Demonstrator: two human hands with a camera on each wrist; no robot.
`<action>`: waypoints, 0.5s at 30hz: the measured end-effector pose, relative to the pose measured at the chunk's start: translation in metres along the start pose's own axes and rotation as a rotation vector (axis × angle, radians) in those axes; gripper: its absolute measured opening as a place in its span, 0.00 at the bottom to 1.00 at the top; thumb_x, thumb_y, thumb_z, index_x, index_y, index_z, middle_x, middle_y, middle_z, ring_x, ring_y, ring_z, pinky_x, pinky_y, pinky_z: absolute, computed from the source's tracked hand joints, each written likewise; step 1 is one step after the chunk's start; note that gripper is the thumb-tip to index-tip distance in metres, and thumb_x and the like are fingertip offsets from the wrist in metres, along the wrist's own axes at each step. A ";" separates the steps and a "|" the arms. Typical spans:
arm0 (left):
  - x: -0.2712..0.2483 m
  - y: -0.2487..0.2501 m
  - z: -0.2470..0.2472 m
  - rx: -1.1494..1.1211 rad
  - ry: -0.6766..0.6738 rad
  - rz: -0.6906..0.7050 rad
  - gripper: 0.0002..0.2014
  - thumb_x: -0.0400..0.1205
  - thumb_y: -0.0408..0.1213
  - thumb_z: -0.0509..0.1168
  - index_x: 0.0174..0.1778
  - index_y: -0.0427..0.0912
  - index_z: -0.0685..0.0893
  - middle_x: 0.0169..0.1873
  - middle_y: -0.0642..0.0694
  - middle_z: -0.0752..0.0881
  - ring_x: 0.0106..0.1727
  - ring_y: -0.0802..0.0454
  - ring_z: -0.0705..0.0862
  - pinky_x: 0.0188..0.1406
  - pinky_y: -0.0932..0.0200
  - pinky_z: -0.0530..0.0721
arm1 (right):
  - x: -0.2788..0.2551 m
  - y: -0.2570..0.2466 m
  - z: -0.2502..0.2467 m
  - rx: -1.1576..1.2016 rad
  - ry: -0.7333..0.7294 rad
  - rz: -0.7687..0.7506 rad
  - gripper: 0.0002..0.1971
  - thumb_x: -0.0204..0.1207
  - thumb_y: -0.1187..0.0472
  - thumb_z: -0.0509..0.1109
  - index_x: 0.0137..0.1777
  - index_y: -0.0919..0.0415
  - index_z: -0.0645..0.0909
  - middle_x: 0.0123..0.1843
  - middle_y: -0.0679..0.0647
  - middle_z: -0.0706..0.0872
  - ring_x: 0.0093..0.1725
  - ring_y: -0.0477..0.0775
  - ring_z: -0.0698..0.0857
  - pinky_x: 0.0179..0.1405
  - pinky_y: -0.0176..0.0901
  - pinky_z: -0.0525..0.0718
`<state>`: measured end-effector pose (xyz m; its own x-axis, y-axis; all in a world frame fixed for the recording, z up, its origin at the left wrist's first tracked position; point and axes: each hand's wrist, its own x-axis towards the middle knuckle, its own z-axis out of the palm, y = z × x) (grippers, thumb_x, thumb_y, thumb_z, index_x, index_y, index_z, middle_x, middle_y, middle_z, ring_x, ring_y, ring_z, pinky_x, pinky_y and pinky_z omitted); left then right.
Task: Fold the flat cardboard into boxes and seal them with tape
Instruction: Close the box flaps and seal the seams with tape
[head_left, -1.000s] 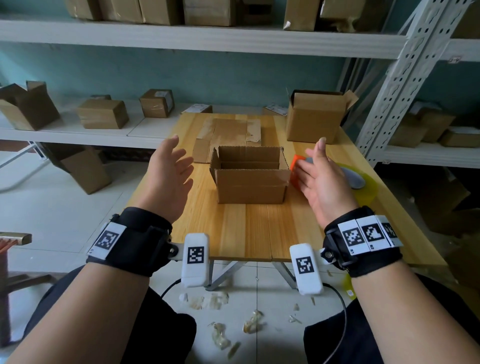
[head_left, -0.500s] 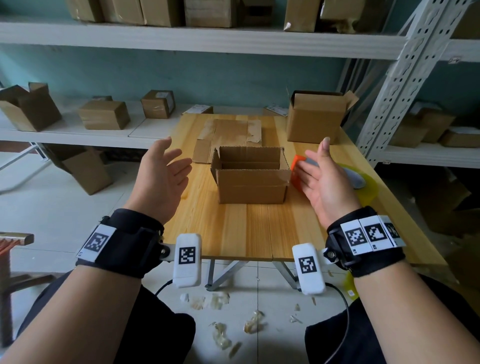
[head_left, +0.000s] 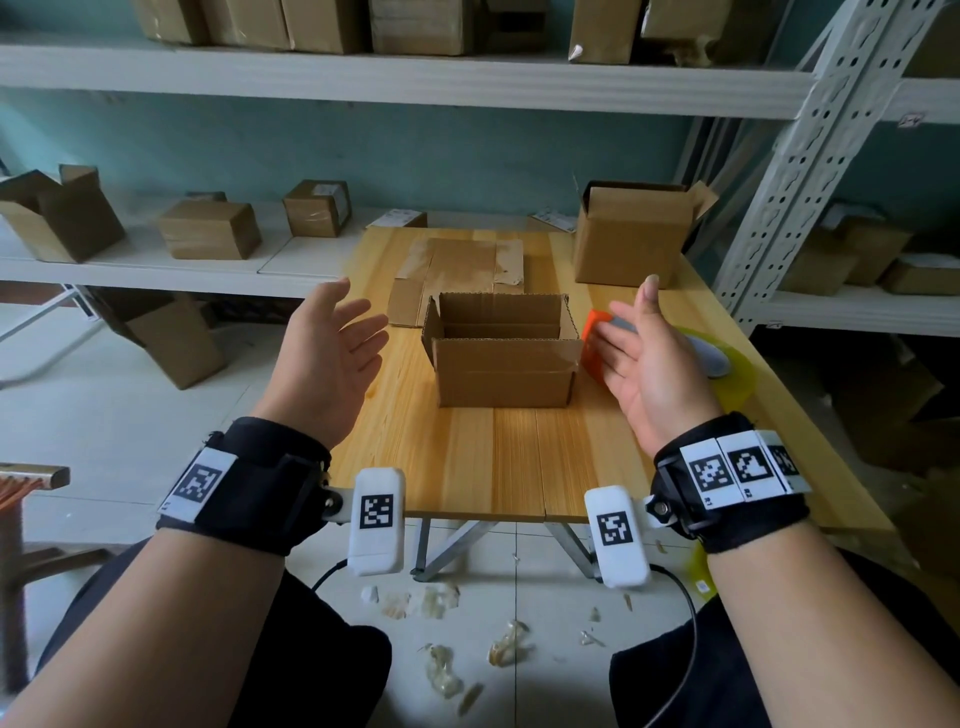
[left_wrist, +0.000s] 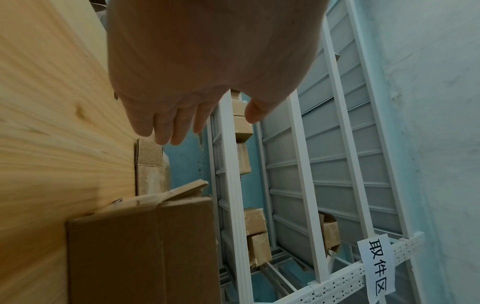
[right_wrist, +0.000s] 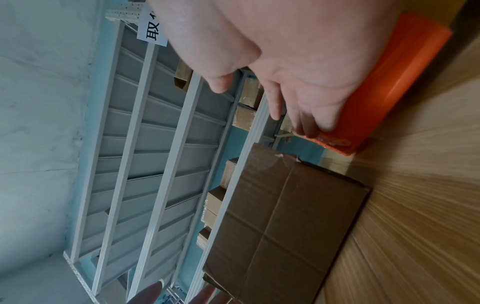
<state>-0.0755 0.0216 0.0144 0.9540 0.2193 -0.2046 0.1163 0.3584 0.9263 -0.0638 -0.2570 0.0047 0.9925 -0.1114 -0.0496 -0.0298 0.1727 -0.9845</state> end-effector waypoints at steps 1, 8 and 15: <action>-0.001 0.000 0.001 0.005 -0.002 -0.003 0.30 0.91 0.56 0.59 0.85 0.40 0.75 0.80 0.37 0.81 0.83 0.40 0.77 0.89 0.42 0.67 | 0.000 0.000 0.000 0.001 0.003 0.002 0.41 0.86 0.30 0.55 0.90 0.57 0.65 0.87 0.61 0.72 0.87 0.60 0.71 0.88 0.61 0.67; 0.000 -0.008 0.014 0.033 -0.009 -0.008 0.27 0.92 0.56 0.59 0.82 0.42 0.78 0.78 0.39 0.82 0.81 0.42 0.79 0.89 0.42 0.68 | -0.001 0.004 0.011 -0.093 0.042 -0.001 0.55 0.68 0.14 0.58 0.87 0.52 0.70 0.85 0.55 0.77 0.84 0.59 0.75 0.86 0.66 0.70; 0.010 -0.026 0.027 0.107 -0.032 -0.037 0.25 0.90 0.59 0.60 0.75 0.46 0.83 0.67 0.47 0.89 0.72 0.48 0.84 0.80 0.45 0.75 | 0.002 0.016 0.018 -0.204 -0.001 0.029 0.62 0.52 0.05 0.56 0.83 0.41 0.73 0.81 0.47 0.81 0.81 0.55 0.77 0.83 0.71 0.71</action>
<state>-0.0618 -0.0102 -0.0026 0.9566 0.1778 -0.2308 0.1789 0.2665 0.9471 -0.0601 -0.2371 -0.0084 0.9911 -0.1078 -0.0785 -0.0818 -0.0264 -0.9963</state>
